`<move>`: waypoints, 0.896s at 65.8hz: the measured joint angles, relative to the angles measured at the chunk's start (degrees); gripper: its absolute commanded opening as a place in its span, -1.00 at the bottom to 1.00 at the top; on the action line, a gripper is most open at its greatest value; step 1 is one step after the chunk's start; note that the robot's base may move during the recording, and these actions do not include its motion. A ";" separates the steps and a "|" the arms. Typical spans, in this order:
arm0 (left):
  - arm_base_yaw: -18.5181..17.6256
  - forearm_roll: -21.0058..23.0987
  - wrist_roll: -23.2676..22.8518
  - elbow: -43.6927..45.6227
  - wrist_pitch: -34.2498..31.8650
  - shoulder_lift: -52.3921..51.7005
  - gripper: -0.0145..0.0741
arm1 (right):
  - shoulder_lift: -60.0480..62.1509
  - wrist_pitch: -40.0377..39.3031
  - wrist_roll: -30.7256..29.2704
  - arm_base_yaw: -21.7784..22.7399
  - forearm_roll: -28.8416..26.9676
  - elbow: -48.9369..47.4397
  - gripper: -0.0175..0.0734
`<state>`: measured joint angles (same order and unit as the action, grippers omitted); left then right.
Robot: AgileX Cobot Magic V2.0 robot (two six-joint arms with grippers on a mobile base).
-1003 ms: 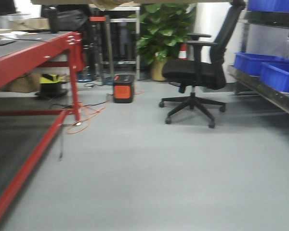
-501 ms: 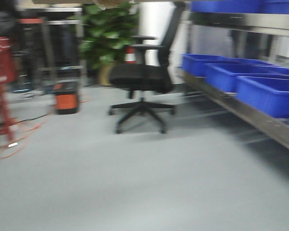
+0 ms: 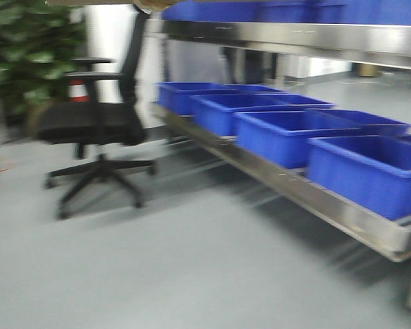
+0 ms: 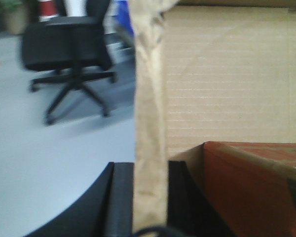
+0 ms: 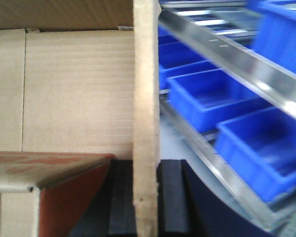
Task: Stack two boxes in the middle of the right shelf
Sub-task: 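Drive the base to the steel shelf holding the boxes aloft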
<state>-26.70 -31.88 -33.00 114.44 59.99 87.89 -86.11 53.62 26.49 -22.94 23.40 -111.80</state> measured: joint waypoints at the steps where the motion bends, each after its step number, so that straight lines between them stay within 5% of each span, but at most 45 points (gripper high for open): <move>1: 0.00 0.00 0.00 0.00 0.00 0.00 -0.92 | 0.00 0.07 0.00 0.00 0.00 0.00 -0.95; 59: 0.00 -0.21 0.00 0.00 0.00 0.00 -0.92 | 0.00 -0.02 0.00 0.00 0.00 0.00 -0.95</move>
<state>-26.70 -32.10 -33.00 114.44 59.99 87.89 -86.11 53.59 26.49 -22.94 23.40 -111.80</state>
